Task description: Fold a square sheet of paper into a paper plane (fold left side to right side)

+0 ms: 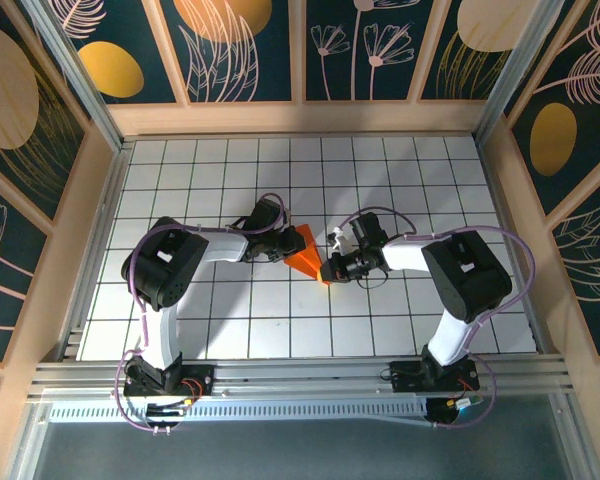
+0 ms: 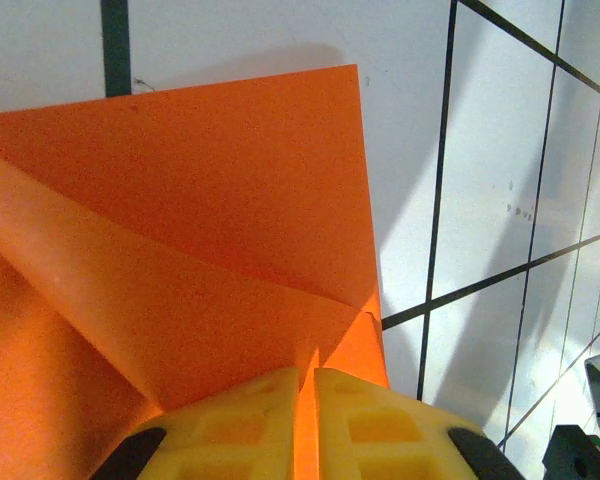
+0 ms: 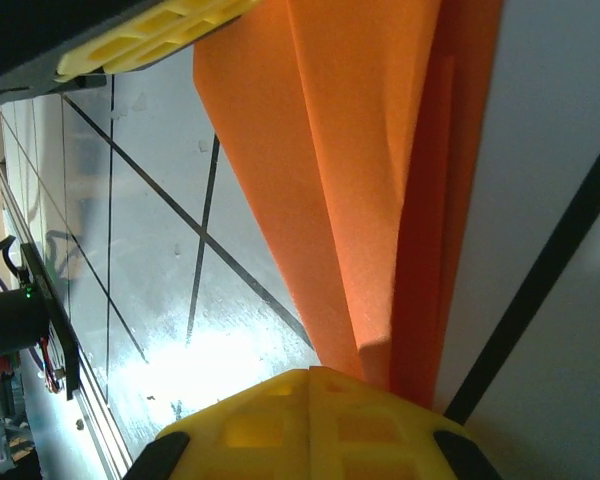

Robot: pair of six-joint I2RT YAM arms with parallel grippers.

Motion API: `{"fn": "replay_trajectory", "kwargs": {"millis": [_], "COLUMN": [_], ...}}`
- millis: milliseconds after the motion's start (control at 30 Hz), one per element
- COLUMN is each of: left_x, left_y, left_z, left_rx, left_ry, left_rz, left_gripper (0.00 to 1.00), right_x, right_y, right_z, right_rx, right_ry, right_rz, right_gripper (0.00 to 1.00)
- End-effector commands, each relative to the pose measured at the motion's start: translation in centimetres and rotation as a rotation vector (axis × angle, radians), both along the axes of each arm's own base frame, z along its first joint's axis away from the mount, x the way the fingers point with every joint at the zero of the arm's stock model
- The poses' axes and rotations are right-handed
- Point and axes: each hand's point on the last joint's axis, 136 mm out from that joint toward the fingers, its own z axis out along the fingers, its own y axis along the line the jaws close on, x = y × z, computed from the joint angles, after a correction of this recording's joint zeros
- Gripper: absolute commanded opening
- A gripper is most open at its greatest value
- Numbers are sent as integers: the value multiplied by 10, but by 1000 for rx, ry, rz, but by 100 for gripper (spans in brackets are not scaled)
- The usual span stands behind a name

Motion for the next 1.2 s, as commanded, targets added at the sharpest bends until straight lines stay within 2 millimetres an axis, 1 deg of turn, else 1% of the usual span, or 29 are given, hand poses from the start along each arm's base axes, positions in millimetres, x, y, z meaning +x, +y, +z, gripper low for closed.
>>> {"fn": "replay_trajectory", "kwargs": {"millis": [0,333,1167], "left_x": [-7,-8,-8], "left_y": [13,13,14], "left_z": [-28,-30,-33], "left_rx": [85,90,96], "left_ry": [51,54,59], "left_rz": [9,8,14], "left_gripper": [13,13,13], "right_x": [-8,-7,-15], "right_y": [-4,-6,-14], "right_z": [-11,-12,-21], "right_rx": [-25,-41,-79], "right_ry": [32,27,45], "right_rz": [-4,-13,-18], "right_gripper": [0,0,0]}}
